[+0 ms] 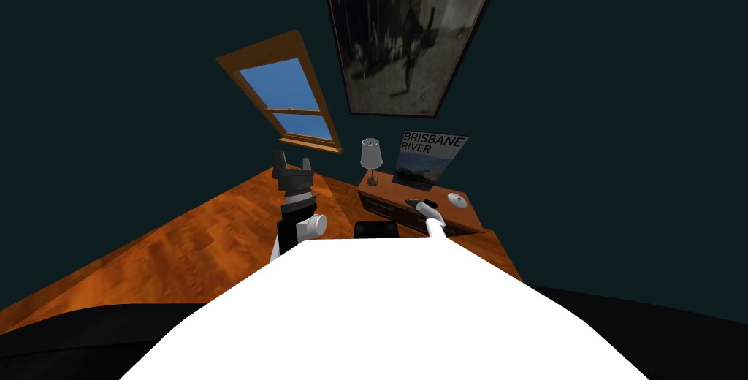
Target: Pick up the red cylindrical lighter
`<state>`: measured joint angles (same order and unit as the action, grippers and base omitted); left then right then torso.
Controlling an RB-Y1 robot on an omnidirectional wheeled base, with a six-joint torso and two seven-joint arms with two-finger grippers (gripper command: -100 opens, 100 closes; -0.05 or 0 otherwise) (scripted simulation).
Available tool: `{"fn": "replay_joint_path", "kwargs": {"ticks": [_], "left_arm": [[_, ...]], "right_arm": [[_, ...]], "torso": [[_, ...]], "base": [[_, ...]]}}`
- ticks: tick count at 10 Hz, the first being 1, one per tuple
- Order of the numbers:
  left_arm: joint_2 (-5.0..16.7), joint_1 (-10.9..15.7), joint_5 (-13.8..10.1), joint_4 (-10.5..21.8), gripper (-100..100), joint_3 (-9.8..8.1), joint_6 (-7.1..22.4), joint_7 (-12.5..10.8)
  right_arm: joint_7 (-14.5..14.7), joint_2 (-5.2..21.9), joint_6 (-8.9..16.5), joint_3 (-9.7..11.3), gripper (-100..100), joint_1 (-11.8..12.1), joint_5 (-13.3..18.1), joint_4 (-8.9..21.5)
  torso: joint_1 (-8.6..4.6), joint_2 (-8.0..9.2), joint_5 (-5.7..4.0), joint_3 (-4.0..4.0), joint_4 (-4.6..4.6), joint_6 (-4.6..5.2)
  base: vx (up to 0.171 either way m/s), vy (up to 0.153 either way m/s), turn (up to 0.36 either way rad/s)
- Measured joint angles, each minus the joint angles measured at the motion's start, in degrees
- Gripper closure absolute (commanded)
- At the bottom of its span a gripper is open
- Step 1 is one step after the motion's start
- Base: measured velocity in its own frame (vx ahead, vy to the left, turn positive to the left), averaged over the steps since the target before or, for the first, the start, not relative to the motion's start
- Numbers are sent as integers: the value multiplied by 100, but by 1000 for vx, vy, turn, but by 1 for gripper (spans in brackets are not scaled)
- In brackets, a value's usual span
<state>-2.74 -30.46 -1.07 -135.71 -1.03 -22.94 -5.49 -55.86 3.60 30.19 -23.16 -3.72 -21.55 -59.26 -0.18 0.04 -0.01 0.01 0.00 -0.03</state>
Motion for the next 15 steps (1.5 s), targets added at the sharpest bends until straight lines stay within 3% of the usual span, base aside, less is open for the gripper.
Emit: {"fn": "replay_joint_path", "kwargs": {"ticks": [4,5,9,10,11,15], "left_arm": [[0,0,0,0,0,0,0,0],[0,-1,0,0,0,0,0,0],[0,-1,0,0,0,0,0,0],[0,-1,0,0,0,0,0,0],[0,-1,0,0,0,0,0,0],[-1,-1,0,0,0,0,0,0]], "right_arm": [[-102,-45,-365,-268,-100,-151,133,432],[-108,-47,-388,-276,100,-155,137,446],[-109,-49,-383,-274,100,-156,135,444],[-109,-48,-384,-275,0,-156,135,444],[-109,-49,-384,-275,100,-156,135,444],[-15,-7,-2,-6,100,24,12,-47]], "torso": [[1,3,0,2,1,2],[6,0,1,0,0,4],[12,-6,3,-4,-2,5],[12,-6,3,-4,-3,5],[12,-7,3,-4,-3,5],[32,-11,8,-6,-3,4]], "base": [[-19,-33,99],[0,0,0],[0,0,0],[0,0,0],[19,35,-197],[23,48,-172]]}}
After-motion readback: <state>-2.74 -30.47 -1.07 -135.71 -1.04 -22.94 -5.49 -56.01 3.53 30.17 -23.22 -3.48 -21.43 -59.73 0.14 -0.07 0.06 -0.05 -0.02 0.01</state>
